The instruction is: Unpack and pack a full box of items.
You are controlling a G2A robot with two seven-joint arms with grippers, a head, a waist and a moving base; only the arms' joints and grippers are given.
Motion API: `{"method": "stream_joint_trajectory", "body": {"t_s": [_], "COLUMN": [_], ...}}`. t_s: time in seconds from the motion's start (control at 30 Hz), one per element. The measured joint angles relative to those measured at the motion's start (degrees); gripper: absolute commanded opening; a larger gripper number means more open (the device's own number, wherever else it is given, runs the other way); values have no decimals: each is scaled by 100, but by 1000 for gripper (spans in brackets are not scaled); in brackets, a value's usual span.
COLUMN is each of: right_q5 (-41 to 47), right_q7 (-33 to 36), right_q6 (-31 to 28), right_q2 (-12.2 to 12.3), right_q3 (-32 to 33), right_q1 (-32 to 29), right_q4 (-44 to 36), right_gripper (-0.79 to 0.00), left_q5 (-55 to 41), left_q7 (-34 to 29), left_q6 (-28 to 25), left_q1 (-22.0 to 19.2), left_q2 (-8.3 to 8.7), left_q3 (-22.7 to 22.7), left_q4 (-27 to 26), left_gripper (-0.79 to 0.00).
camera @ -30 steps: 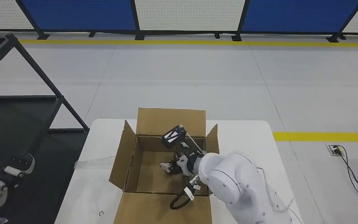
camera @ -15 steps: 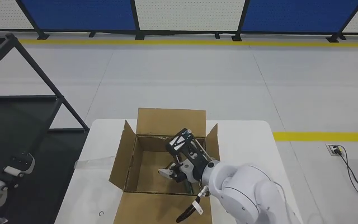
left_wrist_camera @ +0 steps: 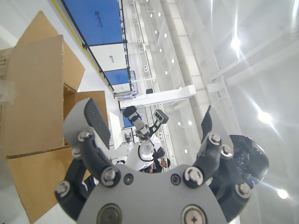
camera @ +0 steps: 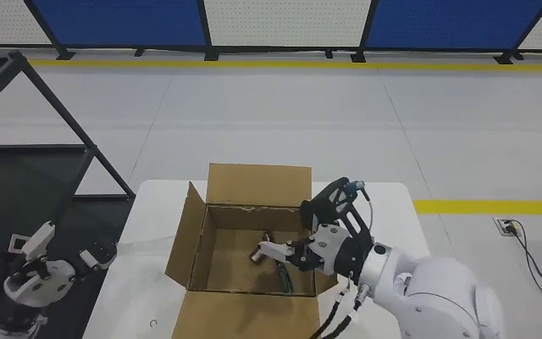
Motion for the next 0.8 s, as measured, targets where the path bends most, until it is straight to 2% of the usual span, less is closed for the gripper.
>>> {"method": "stream_joint_trajectory", "body": {"t_s": [0.13, 0.33, 0.63, 0.8], "right_q5": [745, 1515, 1491, 1493], "right_q7": [169, 558, 576, 342], "right_q6": [48, 139, 154, 302], "right_q2": [70, 177, 187, 211], "right_q3": [650, 1357, 1406, 1249], "right_q1": [-285, -505, -521, -605], "right_q4": [190, 677, 711, 1026], "right_gripper": [0, 0, 0, 0], "left_q5": [445, 1108, 1673, 1799], "left_q7": [-204, -369, -407, -265], "left_q6": [176, 10, -163, -226], "left_q1": [-325, -525, -689, -724], "left_q2": [89, 166, 239, 253], "left_q3": [316, 803, 1362, 1625], "left_q4": [350, 549, 666, 640], "left_gripper": [0, 0, 0, 0]}}
